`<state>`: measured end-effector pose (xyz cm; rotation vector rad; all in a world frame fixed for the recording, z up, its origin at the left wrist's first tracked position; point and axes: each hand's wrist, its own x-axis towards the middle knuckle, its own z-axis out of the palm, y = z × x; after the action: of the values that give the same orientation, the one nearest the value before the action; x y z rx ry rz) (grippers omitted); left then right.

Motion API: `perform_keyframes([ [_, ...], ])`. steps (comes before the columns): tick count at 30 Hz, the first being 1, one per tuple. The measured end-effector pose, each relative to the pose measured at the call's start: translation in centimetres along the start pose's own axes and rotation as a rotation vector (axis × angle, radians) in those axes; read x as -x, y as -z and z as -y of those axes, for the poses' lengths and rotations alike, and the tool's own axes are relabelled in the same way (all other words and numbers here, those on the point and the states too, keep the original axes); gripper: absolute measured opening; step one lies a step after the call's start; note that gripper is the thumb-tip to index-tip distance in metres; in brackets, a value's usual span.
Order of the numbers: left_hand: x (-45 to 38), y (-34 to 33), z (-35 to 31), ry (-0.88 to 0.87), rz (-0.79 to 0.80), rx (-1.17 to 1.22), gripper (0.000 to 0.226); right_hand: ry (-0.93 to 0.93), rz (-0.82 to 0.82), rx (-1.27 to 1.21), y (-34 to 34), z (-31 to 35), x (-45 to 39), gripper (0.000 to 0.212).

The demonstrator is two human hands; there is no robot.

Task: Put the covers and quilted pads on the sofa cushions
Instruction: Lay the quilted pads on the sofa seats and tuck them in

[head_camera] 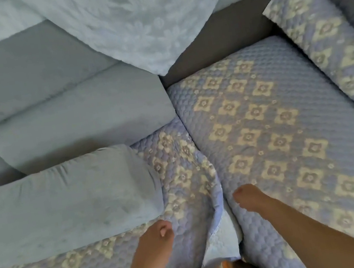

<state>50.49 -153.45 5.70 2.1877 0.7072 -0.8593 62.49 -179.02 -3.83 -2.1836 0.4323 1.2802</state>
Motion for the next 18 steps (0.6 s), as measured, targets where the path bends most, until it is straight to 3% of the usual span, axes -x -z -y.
perform_keyframes([
  [3, -4.7, -1.5, -3.0, -0.099, 0.062, -0.097, 0.018, -0.144, 0.025, -0.266, -1.1, -1.5, -4.6, 0.027],
  [5, -8.7, -2.0, -4.3, -0.148, 0.075, -0.189, 0.021, -0.218, 0.021, -0.474, -2.3, -1.3, -7.5, 0.048],
  [10, -19.6, -1.4, -7.9, -0.331, -0.008, -0.512, 0.035, 0.021, 0.04, -0.948, -6.2, 1.4, -12.2, 0.059],
  [13, -26.3, -0.4, -10.1, -0.501, -0.089, -0.66, 0.036, 0.233, 0.008, -0.924, -9.8, 2.0, -12.5, 0.033],
  [18, -34.9, 1.1, -13.3, -0.632, -0.115, -0.94, 0.036, 0.324, -0.185, -0.634, -16.1, 2.5, -12.7, 0.061],
])
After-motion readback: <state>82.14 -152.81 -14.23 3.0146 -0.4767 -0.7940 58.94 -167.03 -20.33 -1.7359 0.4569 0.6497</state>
